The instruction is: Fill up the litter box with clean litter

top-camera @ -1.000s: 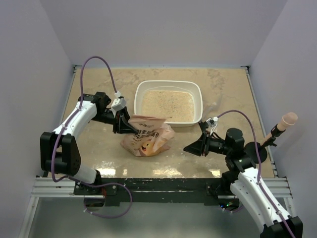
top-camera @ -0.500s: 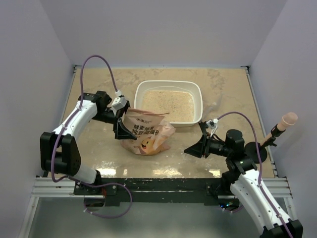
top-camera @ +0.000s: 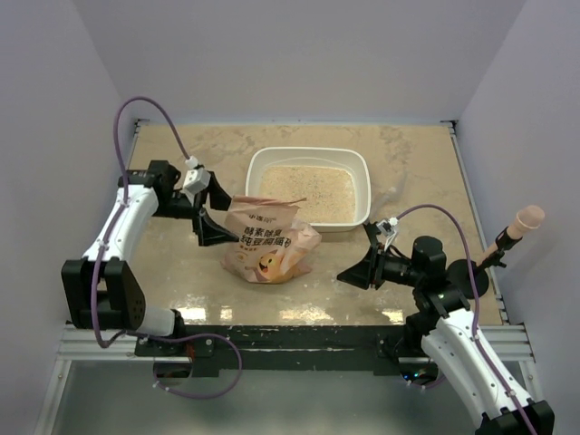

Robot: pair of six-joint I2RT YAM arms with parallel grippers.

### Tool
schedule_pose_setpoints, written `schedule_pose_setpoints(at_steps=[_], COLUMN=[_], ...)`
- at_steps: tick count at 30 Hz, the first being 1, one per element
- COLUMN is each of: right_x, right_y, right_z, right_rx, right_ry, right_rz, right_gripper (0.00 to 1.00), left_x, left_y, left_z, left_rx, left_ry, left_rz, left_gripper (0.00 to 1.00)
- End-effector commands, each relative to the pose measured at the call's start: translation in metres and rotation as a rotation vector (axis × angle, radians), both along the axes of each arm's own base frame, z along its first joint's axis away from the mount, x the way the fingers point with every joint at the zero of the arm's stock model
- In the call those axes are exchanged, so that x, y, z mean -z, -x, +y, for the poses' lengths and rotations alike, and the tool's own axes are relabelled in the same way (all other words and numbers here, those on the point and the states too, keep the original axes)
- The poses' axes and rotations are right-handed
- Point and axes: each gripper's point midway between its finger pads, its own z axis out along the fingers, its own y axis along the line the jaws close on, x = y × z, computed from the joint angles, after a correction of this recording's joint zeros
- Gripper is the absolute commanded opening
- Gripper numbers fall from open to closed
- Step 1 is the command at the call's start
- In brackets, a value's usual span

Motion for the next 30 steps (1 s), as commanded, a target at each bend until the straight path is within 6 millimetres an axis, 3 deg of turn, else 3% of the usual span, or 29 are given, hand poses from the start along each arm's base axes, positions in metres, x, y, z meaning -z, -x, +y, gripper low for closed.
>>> schedule_pose_setpoints(at_steps=[1, 7, 11, 13, 14, 15, 17, 23, 26, 30], right_x=[0.000, 0.009, 0.010, 0.012, 0.012, 0.013, 0.014, 0.015, 0.001, -0.036], right_y=[-0.004, -0.005, -0.007, -0.007, -0.007, -0.007, -0.006, -0.008, -0.019, -0.038], right_z=[0.000, 0.001, 0.001, 0.001, 0.001, 0.000, 0.000, -0.001, -0.001, 0.005], right_rx=[-0.003, -0.016, -0.019, -0.016, -0.015, -0.011, -0.007, 0.020, 0.077, 0.117], right_ry=[0.007, 0.015, 0.026, 0.031, 0.031, 0.027, 0.023, 0.019, -0.017, -0.118], right_rz=[-0.036, -0.015, -0.014, -0.014, -0.017, -0.012, -0.013, -0.009, -0.030, -0.094], right_gripper=[0.44, 0.45, 0.45, 0.45, 0.45, 0.45, 0.45, 0.45, 0.46, 0.48], left_x=[-0.062, -0.074, -0.097, -0.103, -0.122, -0.124, -0.131, -0.158, -0.159, -0.148], left_y=[0.026, 0.031, 0.029, 0.016, 0.011, -0.001, -0.009, 0.018, 0.029, 0.043], left_z=[-0.010, -0.005, -0.005, -0.003, -0.001, 0.002, 0.006, 0.013, 0.006, -0.006], left_rx=[0.012, -0.005, 0.004, -0.001, -0.001, -0.012, -0.017, -0.044, -0.015, 0.039], left_ry=[0.247, 0.235, 0.230, 0.227, 0.222, 0.222, 0.173, 0.195, 0.210, 0.238], left_rz=[-0.344, -0.738, -0.958, -0.893, -0.814, -0.725, -0.724, -0.889, -0.837, -0.745], left_gripper=[1.00, 1.00, 1.00, 1.00, 1.00, 1.00, 1.00, 1.00, 1.00, 1.00])
